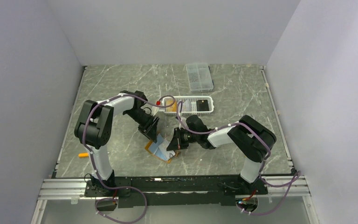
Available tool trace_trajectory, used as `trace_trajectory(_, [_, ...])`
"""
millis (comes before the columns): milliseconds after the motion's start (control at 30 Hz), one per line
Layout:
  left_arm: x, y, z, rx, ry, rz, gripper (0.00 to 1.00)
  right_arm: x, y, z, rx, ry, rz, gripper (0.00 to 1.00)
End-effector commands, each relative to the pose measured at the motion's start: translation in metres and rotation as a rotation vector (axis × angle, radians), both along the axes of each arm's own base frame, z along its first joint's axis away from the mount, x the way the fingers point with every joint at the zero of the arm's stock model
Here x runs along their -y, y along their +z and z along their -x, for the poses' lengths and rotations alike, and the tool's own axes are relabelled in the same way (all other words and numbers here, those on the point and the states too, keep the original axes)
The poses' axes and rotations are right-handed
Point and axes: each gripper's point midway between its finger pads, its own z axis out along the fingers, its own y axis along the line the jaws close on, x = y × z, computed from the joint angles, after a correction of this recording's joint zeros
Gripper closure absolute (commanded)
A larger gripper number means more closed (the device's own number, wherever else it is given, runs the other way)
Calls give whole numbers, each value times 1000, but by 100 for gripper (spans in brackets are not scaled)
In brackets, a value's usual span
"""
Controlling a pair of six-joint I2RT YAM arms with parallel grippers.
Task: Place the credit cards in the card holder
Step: Turn over the card slot in the card holder, then insert the credit card into the card holder.
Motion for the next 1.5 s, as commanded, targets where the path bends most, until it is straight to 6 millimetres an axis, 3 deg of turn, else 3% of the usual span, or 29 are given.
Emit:
trace_trajectory(0, [-7,-23,-15,53,19,-100,56,13,-19,-1,19,-38,83,100])
trace_trajectory(100, [-8,-27,-18,55,23,-115,62,14,-17,1,21,-32,79,100])
trace_trajectory(233, [-7,-32,-16,34,34,-114,80,17,-10,3,27,-39,61,100])
trace_trajectory(400, [7,-27,-11,-43,104,-54,100,29,12,-14,76,-113,37,100])
trace_trajectory(600, [47,8,-41,-88,256,91,100,46,57,-46,207,-256,43,100])
trace_trajectory(800, [73,34,-62,-163,433,190,100,62,95,-63,323,-401,-3,100])
trace_trajectory(933, [85,29,-58,-203,487,213,100,67,90,-63,321,-471,-53,100])
trace_trajectory(1033, [90,12,-52,-236,494,196,100,65,78,-65,325,-491,-48,100])
trace_trajectory(1267, [78,-21,-31,-230,485,120,96,52,44,-69,269,-472,1,100])
trace_trajectory(1467, [63,-28,-22,-147,433,52,76,64,14,-64,237,-497,64,100])
